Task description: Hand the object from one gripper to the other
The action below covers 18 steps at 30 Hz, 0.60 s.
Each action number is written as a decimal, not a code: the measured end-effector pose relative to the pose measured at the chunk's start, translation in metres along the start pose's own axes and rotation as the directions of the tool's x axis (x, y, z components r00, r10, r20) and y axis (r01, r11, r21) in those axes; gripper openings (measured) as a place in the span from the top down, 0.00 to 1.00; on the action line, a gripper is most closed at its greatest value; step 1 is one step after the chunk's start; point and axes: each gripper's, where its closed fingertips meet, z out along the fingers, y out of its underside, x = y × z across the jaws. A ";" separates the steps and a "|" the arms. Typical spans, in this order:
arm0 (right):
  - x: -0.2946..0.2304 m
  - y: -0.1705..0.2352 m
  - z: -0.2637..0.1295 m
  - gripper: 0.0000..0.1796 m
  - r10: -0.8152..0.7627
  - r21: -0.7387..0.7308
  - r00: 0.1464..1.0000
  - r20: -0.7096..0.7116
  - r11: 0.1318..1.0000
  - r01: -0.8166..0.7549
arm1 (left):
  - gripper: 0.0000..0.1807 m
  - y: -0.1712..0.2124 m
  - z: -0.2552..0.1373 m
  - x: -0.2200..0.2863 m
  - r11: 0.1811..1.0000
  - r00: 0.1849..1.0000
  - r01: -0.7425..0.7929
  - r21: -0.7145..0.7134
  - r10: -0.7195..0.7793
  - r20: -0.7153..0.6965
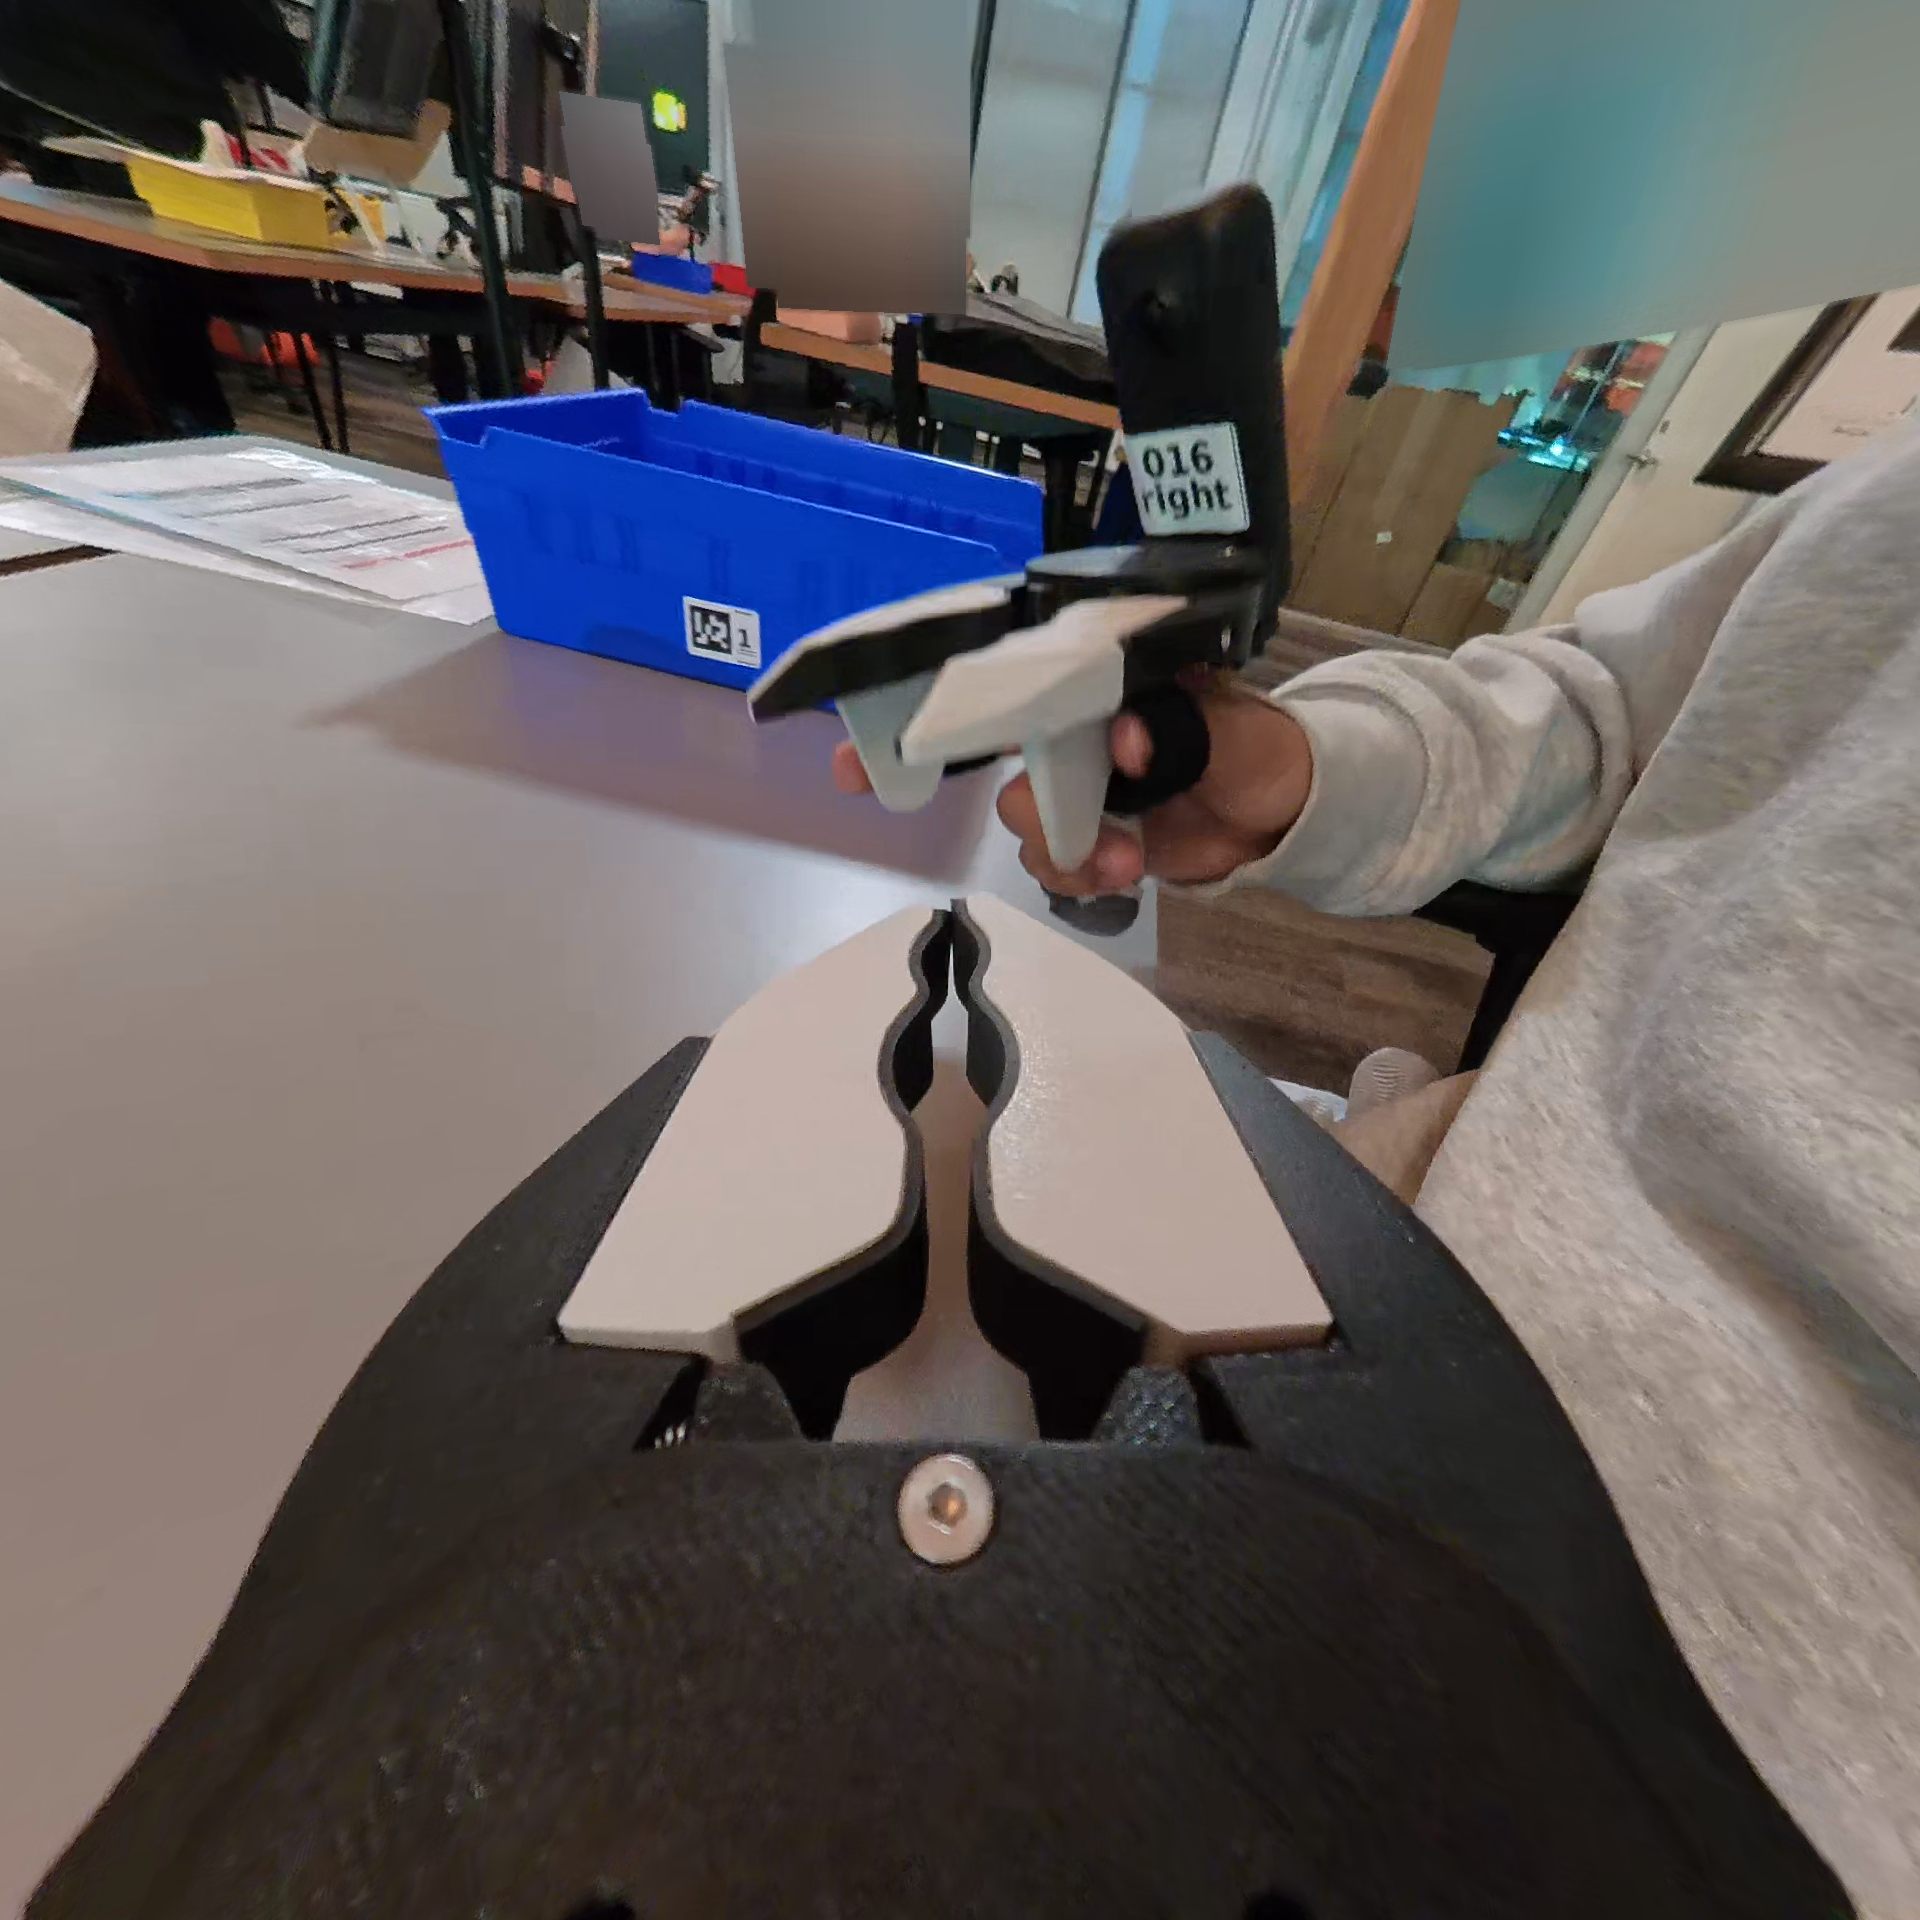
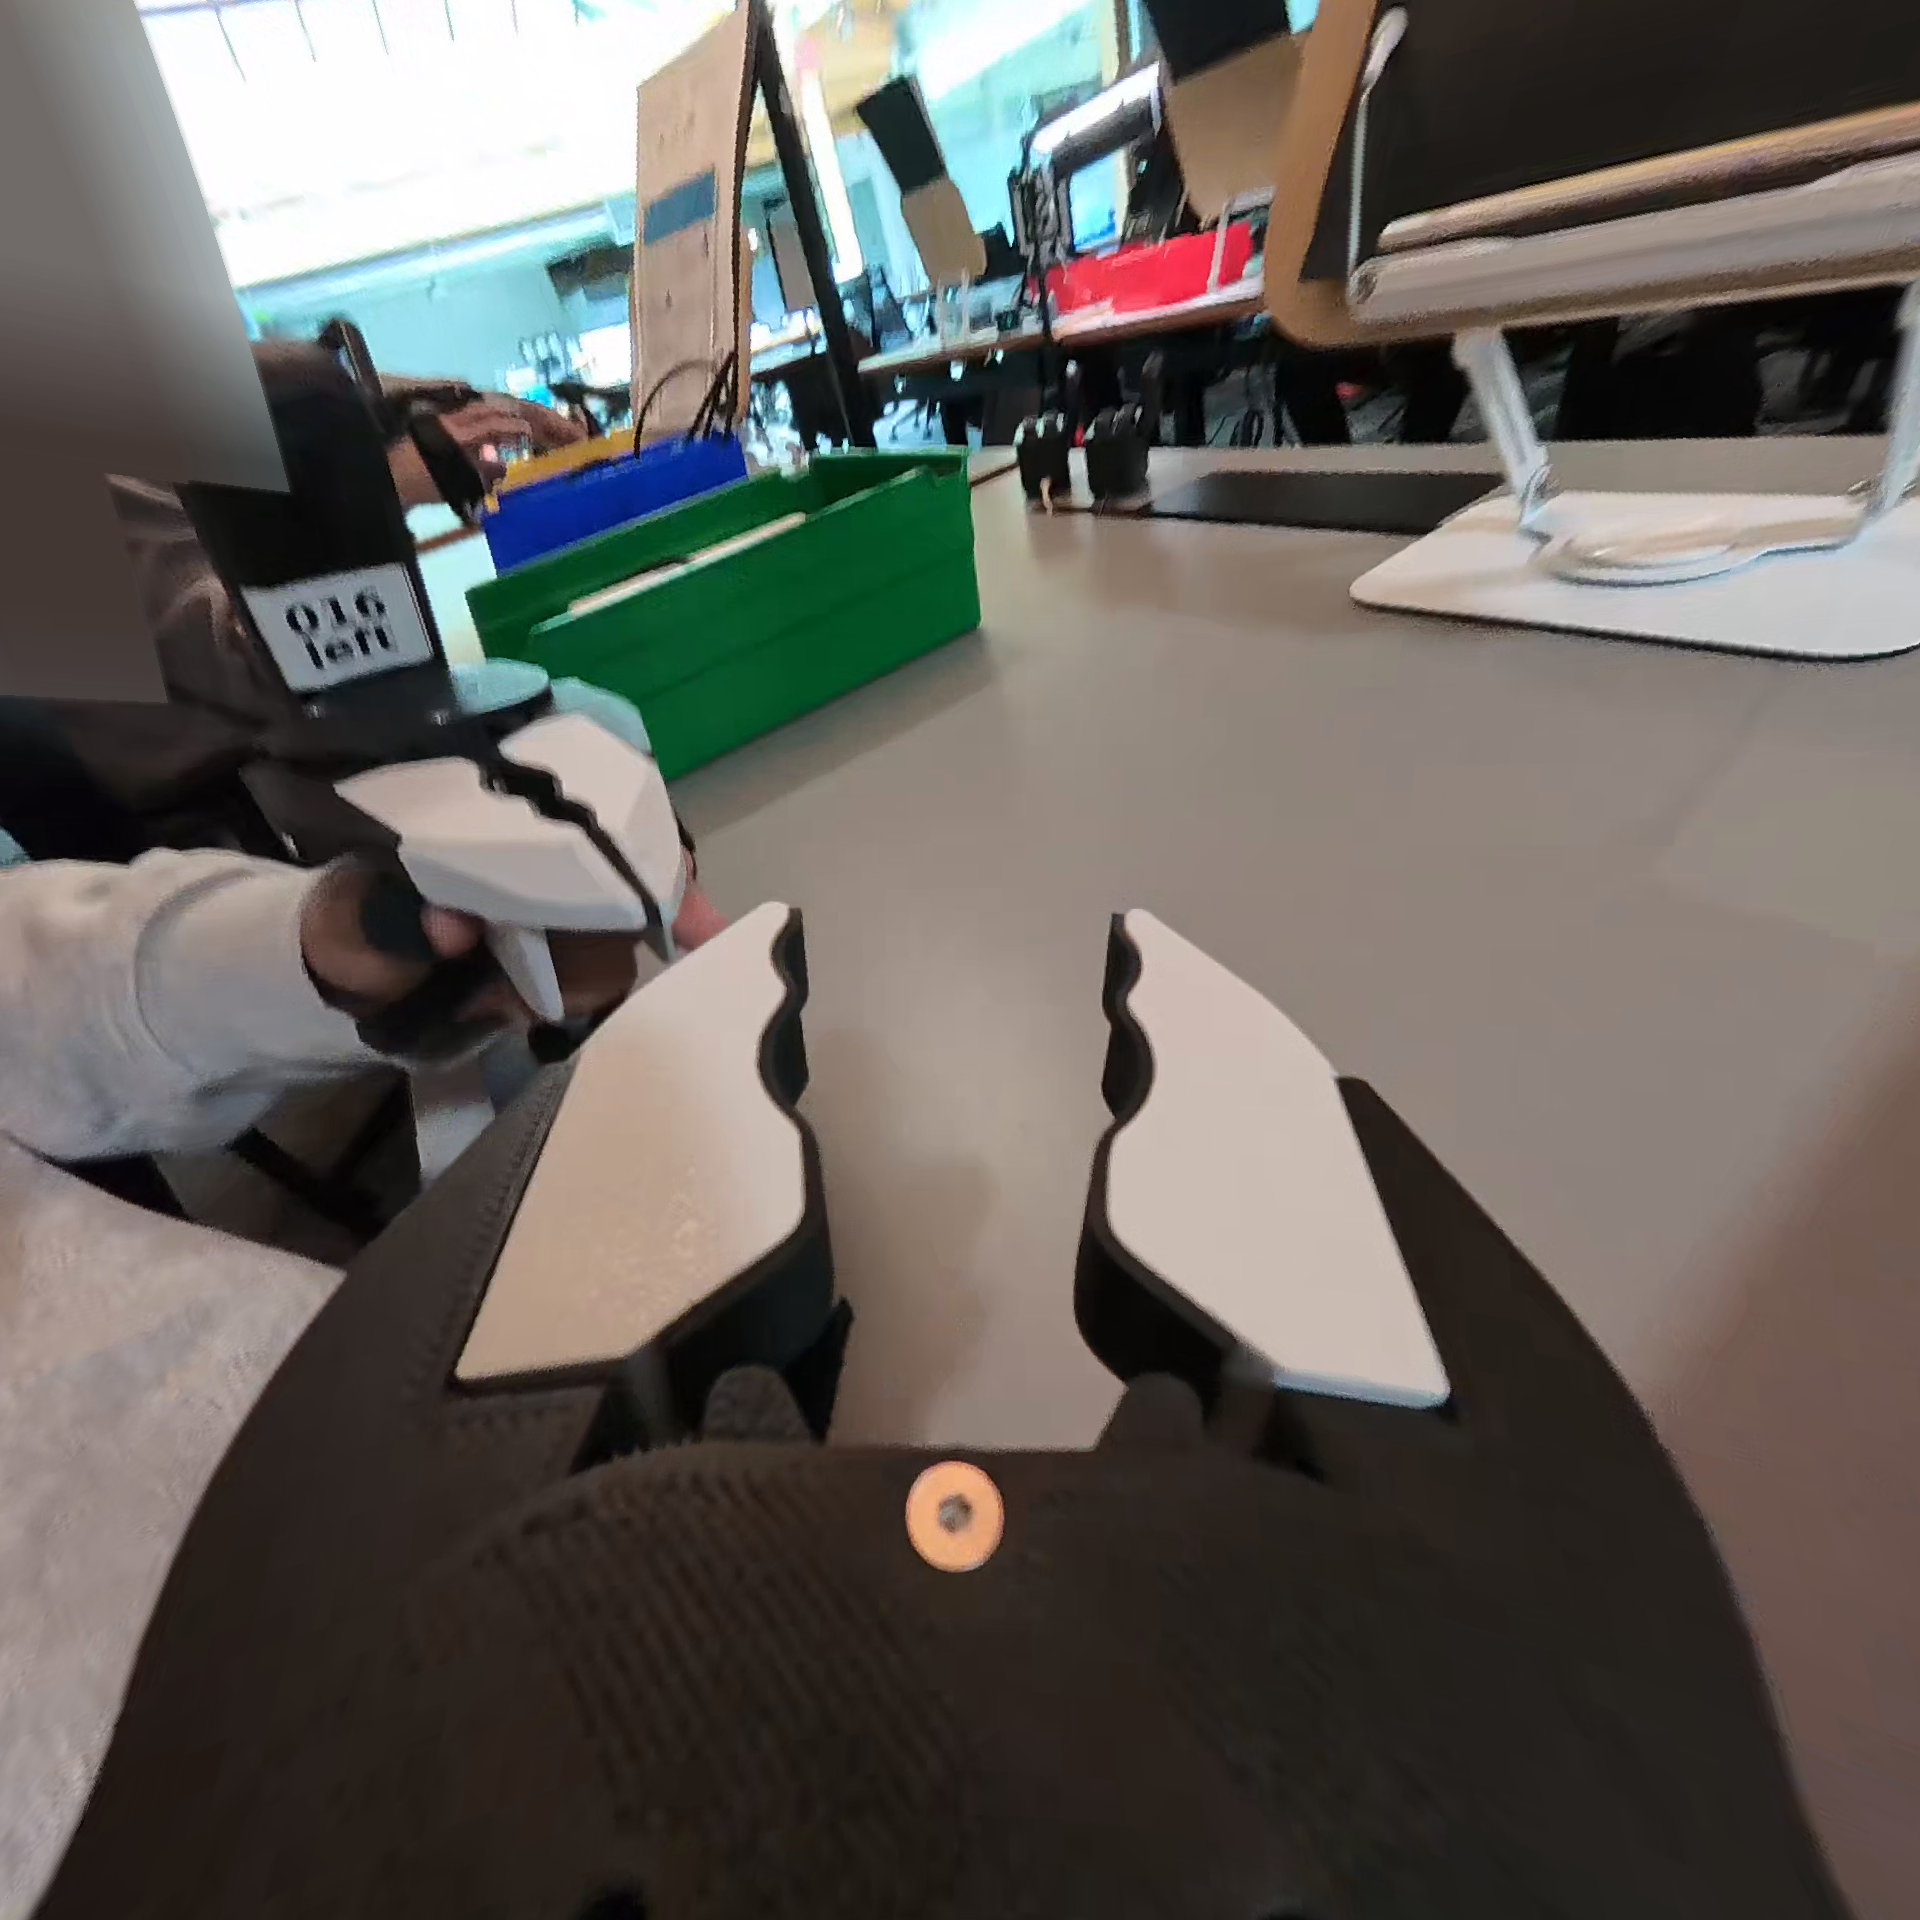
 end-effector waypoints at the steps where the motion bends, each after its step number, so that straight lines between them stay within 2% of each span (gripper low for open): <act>1: -0.001 0.005 0.003 0.69 -0.012 -0.023 1.000 0.009 1.000 0.013 | 1.00 -0.001 -0.002 -0.003 1.000 1.000 0.005 0.006 -0.005 0.011; 7: 0.003 0.012 0.007 0.71 -0.029 -0.056 0.999 0.036 0.998 0.031 | 1.00 -0.014 -0.024 -0.029 0.997 0.992 0.003 0.073 -0.012 0.124; 11: 0.009 0.011 0.005 0.71 -0.024 -0.054 0.999 0.036 0.998 0.026 | 1.00 -0.045 -0.064 -0.060 0.983 0.947 -0.098 0.155 0.045 0.317; 14: 0.009 0.012 0.005 0.72 -0.026 -0.058 0.999 0.045 0.998 0.028 | 0.98 -0.079 -0.124 -0.096 0.966 0.836 -0.201 0.161 0.083 0.542; 18: 0.007 0.012 0.006 0.72 -0.027 -0.062 0.998 0.058 0.998 0.031 | 0.97 -0.104 -0.232 -0.143 0.966 0.586 -0.223 0.128 0.028 0.810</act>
